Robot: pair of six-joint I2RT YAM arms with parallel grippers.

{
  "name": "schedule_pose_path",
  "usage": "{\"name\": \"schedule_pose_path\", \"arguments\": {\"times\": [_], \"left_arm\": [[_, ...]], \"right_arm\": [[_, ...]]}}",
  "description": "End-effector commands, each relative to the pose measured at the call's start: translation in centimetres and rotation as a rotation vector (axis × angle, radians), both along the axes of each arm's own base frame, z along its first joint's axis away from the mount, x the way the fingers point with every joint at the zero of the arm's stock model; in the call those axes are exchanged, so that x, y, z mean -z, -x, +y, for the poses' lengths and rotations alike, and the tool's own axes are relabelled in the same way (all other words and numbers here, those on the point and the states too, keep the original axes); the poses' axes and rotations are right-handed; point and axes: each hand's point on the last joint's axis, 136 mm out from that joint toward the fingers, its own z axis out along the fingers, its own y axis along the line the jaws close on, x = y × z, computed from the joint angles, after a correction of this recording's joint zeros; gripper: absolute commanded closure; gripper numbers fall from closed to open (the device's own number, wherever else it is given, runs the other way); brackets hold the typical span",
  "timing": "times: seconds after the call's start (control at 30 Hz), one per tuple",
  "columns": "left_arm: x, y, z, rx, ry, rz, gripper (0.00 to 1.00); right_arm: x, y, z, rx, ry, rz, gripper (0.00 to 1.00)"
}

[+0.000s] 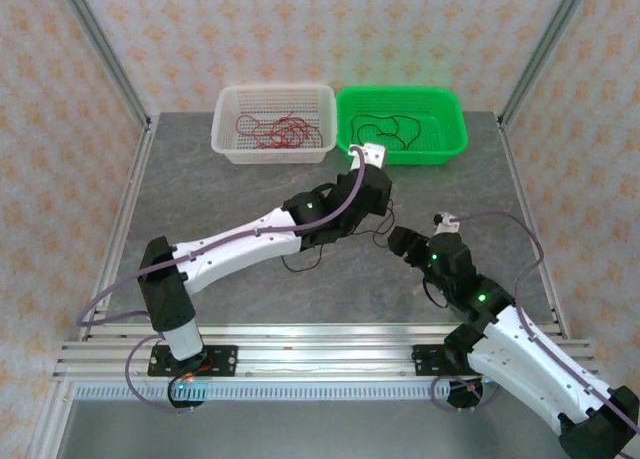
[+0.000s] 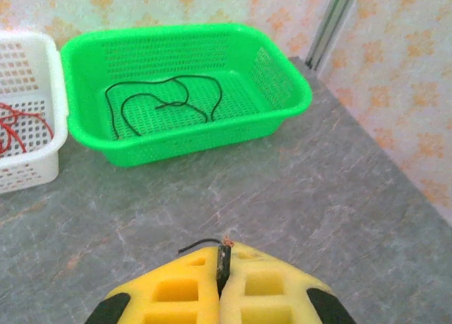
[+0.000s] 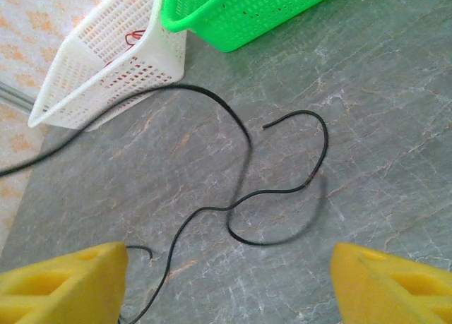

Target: Untangle the cables

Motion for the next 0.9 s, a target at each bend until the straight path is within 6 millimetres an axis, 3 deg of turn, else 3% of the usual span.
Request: {"name": "schedule_pose_path", "arguments": {"times": [0.0, 0.2, 0.5, 0.87], "left_arm": [[-3.4, 0.8, 0.6, 0.007, -0.015, -0.039, 1.0], [-7.0, 0.2, 0.9, -0.025, -0.028, -0.095, 1.0], [-14.2, -2.3, 1.3, -0.117, -0.031, -0.252, 1.0], [-14.6, -9.3, 1.2, -0.193, -0.038, -0.376, 1.0]], "right_arm": [[1.0, 0.1, -1.1, 0.059, 0.007, 0.015, 0.25], [1.7, 0.4, -1.2, 0.069, -0.024, 0.022, 0.25], [3.6, 1.3, -0.6, 0.028, -0.046, 0.069, 0.25], [7.2, 2.9, 1.2, -0.084, -0.093, 0.16, 0.25]]}}
